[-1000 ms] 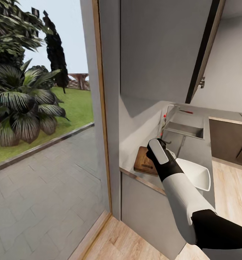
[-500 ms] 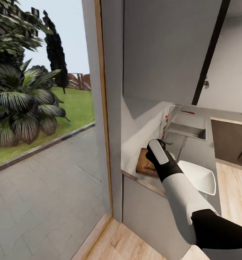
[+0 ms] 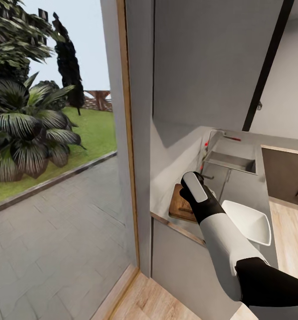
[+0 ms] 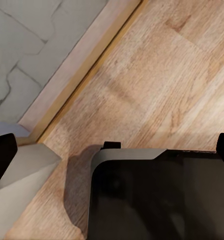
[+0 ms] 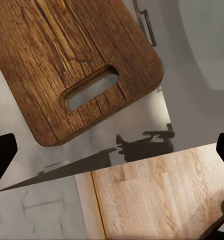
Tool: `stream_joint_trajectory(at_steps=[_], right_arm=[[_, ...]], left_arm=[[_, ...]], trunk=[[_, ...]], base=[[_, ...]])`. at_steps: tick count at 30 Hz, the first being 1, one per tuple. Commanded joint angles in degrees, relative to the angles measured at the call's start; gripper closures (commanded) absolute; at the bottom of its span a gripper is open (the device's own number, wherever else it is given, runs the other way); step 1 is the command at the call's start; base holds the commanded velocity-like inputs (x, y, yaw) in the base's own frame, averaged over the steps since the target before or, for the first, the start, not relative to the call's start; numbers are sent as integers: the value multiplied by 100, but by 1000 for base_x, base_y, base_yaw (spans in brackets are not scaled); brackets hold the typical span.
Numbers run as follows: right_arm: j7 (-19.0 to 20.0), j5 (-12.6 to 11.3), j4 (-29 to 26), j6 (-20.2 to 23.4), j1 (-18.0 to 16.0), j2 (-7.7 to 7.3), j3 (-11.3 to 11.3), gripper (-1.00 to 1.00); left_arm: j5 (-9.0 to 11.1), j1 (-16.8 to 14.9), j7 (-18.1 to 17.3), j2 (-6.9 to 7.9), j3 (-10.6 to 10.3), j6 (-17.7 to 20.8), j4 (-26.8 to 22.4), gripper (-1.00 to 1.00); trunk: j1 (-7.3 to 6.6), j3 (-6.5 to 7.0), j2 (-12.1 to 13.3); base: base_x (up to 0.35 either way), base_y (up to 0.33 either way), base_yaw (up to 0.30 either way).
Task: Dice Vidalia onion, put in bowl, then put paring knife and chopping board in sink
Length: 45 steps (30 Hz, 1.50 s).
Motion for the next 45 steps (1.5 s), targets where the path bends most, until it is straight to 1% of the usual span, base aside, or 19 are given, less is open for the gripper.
stream_joint_trajectory(at_steps=[1,13,20,23,27,45], right_arm=[[-35,-25,-5,54,-5,0,4,-100],[-21,-35,-4,49,-5,0,-5,-100],[-9,-49,-4,53,-5,0,-5,-100],[-9,-131,-5,51,-5,0,-5,-100],[-8,-173,-5,51,-5,0,-6,-100],[-17,-185,-5,54,-5,0,-6,-100]], left_arm=[[46,-1,42,5,-34,-15,-9,-100],[46,-1,42,5,-34,-13,-5,-100],[48,-2,42,5,-34,-16,-9,-100],[46,0,42,5,-34,-16,-10,-100],[47,-1,42,5,-34,-16,-8,-100],[48,-2,42,5,-34,-16,-4,-100]], trunk=[[4,-13,-12],[4,-76,-12],[4,-80,-12],[4,-80,-12],[4,-80,-12],[4,-80,-12]], base=[[2,0,0],[0,0,0],[0,0,0],[0,0,0],[0,0,0],[0,0,0]])
